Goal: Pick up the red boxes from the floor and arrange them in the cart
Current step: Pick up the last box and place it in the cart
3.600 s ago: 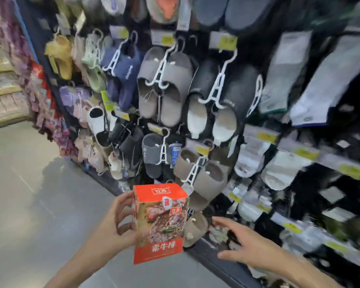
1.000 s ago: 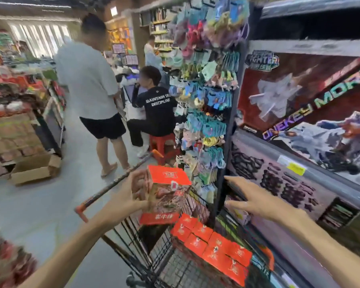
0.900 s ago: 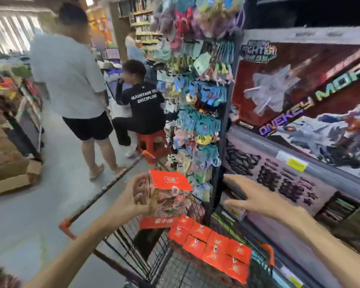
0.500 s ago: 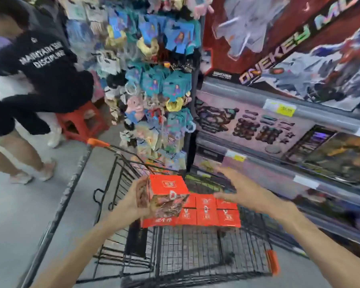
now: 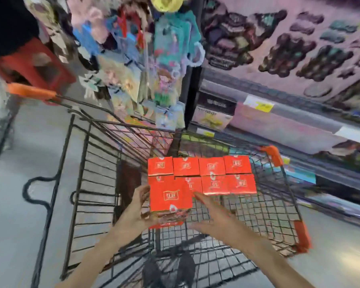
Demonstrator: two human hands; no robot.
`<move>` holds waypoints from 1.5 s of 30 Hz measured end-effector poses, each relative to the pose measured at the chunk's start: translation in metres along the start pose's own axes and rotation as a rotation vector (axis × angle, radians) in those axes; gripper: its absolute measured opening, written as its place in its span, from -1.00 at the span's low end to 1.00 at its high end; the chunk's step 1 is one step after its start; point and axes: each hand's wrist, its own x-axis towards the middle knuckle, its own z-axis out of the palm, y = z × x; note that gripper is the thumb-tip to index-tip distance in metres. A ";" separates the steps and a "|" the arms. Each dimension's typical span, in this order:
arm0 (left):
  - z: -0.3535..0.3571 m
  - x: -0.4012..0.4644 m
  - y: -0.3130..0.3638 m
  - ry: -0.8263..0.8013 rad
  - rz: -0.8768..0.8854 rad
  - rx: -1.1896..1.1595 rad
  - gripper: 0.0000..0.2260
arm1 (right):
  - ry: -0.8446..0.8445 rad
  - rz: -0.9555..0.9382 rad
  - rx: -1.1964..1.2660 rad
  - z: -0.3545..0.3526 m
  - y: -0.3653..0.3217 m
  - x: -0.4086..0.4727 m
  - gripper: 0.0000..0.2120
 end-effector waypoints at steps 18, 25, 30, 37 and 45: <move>0.064 0.043 -0.093 0.156 -0.329 0.226 -0.60 | 0.039 0.108 0.179 0.051 0.095 0.045 -0.11; 0.084 0.045 -0.095 0.046 0.017 0.806 0.05 | 0.055 0.117 0.206 0.042 0.099 0.044 -0.05; 0.119 0.053 -0.102 -0.256 0.391 1.021 -0.33 | 0.079 0.133 0.206 0.047 0.111 0.048 -0.05; 0.161 0.061 -0.107 -0.504 0.458 1.233 -0.13 | 0.089 0.163 0.190 0.048 0.135 0.045 -0.13; 0.187 0.079 -0.096 -0.588 0.340 1.286 -0.18 | 0.102 0.185 0.114 0.039 0.152 0.029 -0.04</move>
